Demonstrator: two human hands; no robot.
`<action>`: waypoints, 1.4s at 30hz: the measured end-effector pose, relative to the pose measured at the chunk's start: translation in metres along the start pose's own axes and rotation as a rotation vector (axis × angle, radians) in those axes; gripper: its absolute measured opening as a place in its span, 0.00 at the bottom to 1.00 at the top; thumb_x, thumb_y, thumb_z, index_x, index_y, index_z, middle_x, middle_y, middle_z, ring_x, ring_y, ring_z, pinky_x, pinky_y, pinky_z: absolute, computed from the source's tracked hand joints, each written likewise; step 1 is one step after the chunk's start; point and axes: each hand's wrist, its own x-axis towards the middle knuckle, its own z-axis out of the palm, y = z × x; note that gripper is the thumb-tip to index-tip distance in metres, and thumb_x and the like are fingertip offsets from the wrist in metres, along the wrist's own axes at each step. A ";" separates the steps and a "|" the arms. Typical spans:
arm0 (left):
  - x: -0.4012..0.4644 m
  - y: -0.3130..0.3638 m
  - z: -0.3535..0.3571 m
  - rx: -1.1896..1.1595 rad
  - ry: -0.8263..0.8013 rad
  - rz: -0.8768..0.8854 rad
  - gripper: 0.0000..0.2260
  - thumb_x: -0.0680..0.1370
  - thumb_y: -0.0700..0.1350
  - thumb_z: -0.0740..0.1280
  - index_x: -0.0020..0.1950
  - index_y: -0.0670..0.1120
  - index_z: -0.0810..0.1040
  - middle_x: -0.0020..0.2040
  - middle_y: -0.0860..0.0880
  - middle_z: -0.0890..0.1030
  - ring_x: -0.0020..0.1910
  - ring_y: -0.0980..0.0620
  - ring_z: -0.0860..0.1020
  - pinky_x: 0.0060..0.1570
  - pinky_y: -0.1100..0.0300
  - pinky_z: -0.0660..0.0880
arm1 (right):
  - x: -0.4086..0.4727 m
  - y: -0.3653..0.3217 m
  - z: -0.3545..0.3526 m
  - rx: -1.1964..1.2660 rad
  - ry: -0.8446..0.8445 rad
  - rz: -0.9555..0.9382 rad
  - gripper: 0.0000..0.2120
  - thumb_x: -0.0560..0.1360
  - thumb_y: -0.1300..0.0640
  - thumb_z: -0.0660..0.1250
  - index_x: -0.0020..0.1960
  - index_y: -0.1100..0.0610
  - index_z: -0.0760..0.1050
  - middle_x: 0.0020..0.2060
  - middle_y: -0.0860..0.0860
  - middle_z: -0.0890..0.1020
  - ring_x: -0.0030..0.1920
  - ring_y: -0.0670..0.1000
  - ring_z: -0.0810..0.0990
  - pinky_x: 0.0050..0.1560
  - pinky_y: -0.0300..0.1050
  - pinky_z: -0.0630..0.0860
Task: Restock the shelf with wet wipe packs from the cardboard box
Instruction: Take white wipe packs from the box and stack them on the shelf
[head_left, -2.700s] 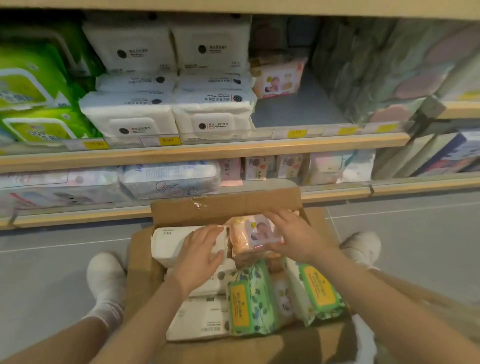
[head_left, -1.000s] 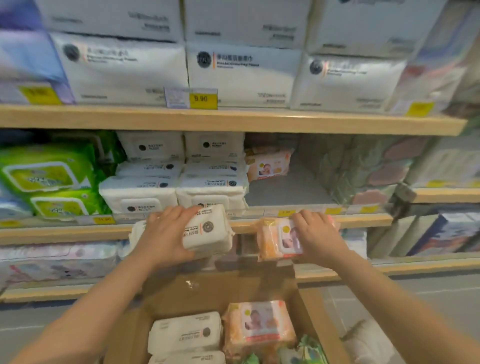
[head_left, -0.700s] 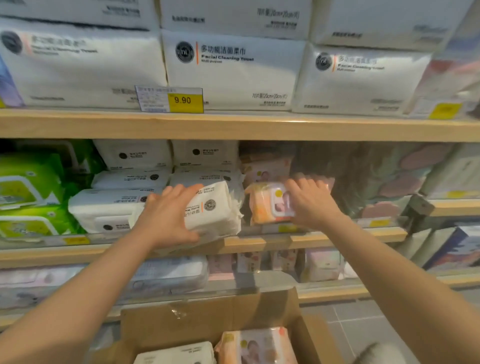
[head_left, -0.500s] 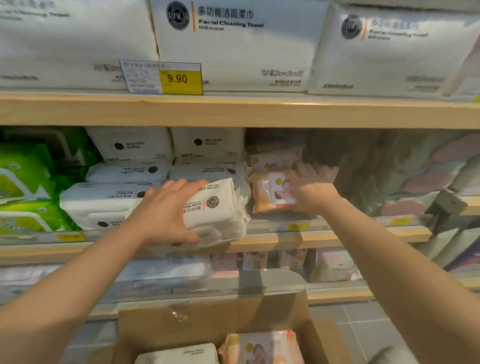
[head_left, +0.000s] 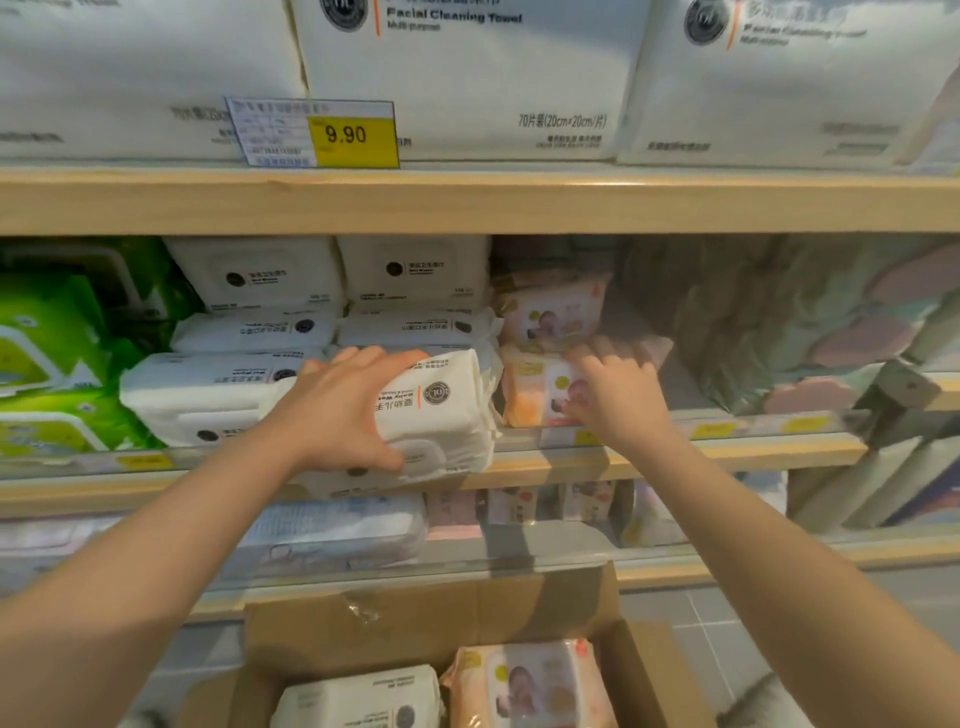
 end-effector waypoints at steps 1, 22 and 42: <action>0.000 0.000 0.000 -0.004 0.000 0.001 0.49 0.55 0.66 0.68 0.73 0.62 0.53 0.51 0.58 0.66 0.56 0.54 0.65 0.51 0.54 0.62 | -0.001 -0.001 0.007 -0.007 0.039 -0.003 0.22 0.72 0.50 0.69 0.63 0.54 0.70 0.59 0.57 0.76 0.56 0.62 0.76 0.62 0.58 0.66; 0.005 -0.002 0.005 -0.015 -0.023 0.021 0.47 0.56 0.63 0.69 0.73 0.63 0.54 0.51 0.58 0.66 0.54 0.56 0.64 0.52 0.55 0.59 | 0.054 -0.029 0.046 0.038 -0.003 0.202 0.25 0.77 0.52 0.60 0.73 0.49 0.60 0.67 0.57 0.66 0.67 0.61 0.64 0.68 0.59 0.59; -0.061 0.034 -0.025 -0.251 0.080 0.012 0.48 0.60 0.60 0.76 0.74 0.64 0.53 0.67 0.58 0.68 0.67 0.54 0.64 0.68 0.51 0.59 | -0.084 -0.098 -0.064 1.207 -0.272 -0.016 0.44 0.55 0.55 0.84 0.66 0.46 0.66 0.57 0.44 0.79 0.57 0.45 0.78 0.56 0.54 0.78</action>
